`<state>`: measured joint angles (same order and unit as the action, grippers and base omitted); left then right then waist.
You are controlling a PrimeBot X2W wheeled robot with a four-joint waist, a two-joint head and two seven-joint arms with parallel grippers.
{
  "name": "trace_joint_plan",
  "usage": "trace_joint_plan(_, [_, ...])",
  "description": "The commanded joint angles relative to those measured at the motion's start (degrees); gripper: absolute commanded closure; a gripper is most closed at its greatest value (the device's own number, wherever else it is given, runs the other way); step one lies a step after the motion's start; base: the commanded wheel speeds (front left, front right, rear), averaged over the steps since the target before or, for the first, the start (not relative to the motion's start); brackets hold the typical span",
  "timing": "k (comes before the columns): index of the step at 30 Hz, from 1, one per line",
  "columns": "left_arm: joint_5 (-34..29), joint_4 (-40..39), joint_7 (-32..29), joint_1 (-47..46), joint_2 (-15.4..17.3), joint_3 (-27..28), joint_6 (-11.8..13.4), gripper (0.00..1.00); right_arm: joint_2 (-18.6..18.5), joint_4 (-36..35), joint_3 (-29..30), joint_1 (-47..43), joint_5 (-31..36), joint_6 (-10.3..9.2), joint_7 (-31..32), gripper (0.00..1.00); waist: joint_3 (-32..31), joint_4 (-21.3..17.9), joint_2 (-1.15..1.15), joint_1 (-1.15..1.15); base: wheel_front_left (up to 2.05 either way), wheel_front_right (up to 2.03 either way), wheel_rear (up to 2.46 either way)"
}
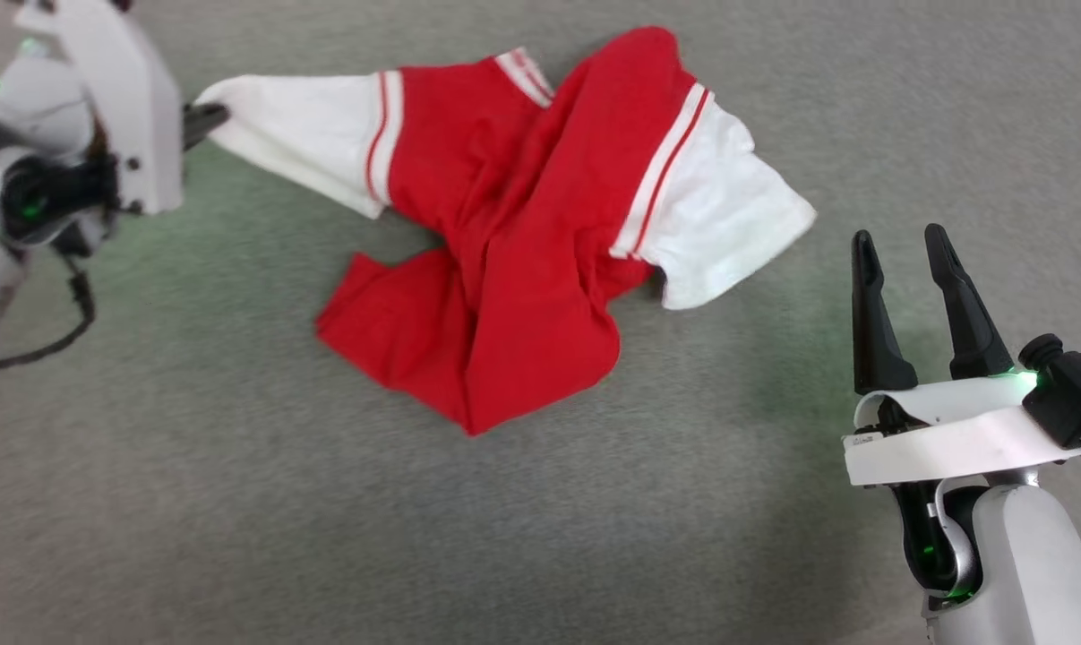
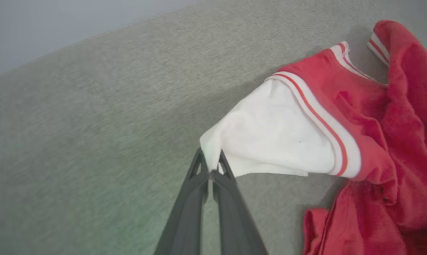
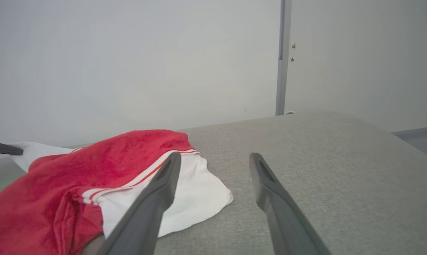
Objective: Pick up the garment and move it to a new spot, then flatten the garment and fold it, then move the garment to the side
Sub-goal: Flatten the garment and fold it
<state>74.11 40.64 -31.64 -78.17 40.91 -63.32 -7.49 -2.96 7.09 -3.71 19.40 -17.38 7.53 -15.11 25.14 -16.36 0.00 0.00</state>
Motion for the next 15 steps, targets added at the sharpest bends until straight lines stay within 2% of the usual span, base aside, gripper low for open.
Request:
trace_joint_plan(1, [0.21, 0.02, 0.33, 0.94, 0.4, -0.02, 0.04, 1.0, 0.02, 0.08, 0.21, -0.01, 0.36, -0.08, -0.02, 0.0, -3.43, 4.29, 0.0, 0.0, 0.0, 0.0, 0.0])
trace_joint_plan(2, [0.42, -0.06, 1.07, 1.87, 2.31, -0.34, 0.04, 1.0, 0.02, 0.08, 0.35, -0.28, 0.8, -0.08, -0.02, 0.0, -3.96, 5.3, 0.0, 0.0, 0.0, 0.0, 0.0])
trace_joint_plan(7, [1.03, 0.88, 2.55, 4.89, 5.51, -0.98, 0.04, 1.0, 0.03, 0.1, 1.05, -1.4, 1.84, -0.08, -0.02, 0.0, -4.52, 6.97, 0.0, 0.0, 0.0, 0.0, 0.0])
trace_joint_plan(11, [1.0, 2.68, 4.03, 7.14, 6.16, -1.53, 0.03, 1.0, 0.04, 0.16, 1.44, -1.42, 2.78, -0.08, -0.02, 0.0, -4.55, 7.23, 0.0, 0.0, 0.0, 0.0, 0.0])
trace_joint_plan(15, [1.9, 3.56, 6.18, 8.79, 5.22, -1.16, 0.03, 1.0, -0.43, 0.18, 1.72, -1.73, 2.97, -0.08, -0.02, 0.0, -4.57, 7.16, 0.0, 0.0, 0.0, 0.0, 0.0])
